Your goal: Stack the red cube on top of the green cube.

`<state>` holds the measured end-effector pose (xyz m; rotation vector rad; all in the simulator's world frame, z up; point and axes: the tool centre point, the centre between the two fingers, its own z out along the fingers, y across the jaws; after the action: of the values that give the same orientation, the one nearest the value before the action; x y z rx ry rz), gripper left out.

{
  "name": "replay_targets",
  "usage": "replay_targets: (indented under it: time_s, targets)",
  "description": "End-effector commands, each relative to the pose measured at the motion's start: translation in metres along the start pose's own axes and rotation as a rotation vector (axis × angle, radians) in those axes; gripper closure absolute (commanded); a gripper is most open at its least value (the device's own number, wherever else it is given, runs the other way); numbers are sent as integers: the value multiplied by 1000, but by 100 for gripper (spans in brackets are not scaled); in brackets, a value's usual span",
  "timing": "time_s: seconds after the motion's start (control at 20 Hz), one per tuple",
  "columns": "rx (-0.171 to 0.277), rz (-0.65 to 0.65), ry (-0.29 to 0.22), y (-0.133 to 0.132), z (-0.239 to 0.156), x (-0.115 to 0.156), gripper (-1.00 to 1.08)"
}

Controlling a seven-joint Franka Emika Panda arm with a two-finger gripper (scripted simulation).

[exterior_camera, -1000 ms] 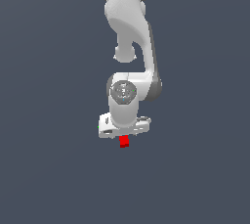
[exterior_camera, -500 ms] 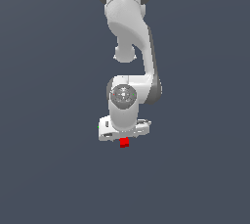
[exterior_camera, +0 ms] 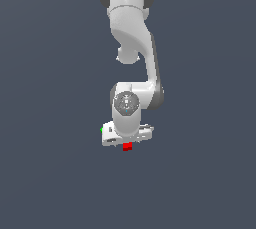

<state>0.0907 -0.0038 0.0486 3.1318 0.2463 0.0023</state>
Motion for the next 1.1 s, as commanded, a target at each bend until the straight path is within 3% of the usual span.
replay_targets:
  time_s: [0.0,0.45,0.5,1.05]
  targets:
    - [0,0,-1,0,14,-1,-92]
    - [0,0,-1,0,29,0,-92]
    - [0,0,-1,0,29,0,108]
    - [0,0,-2,0,29,0,108]
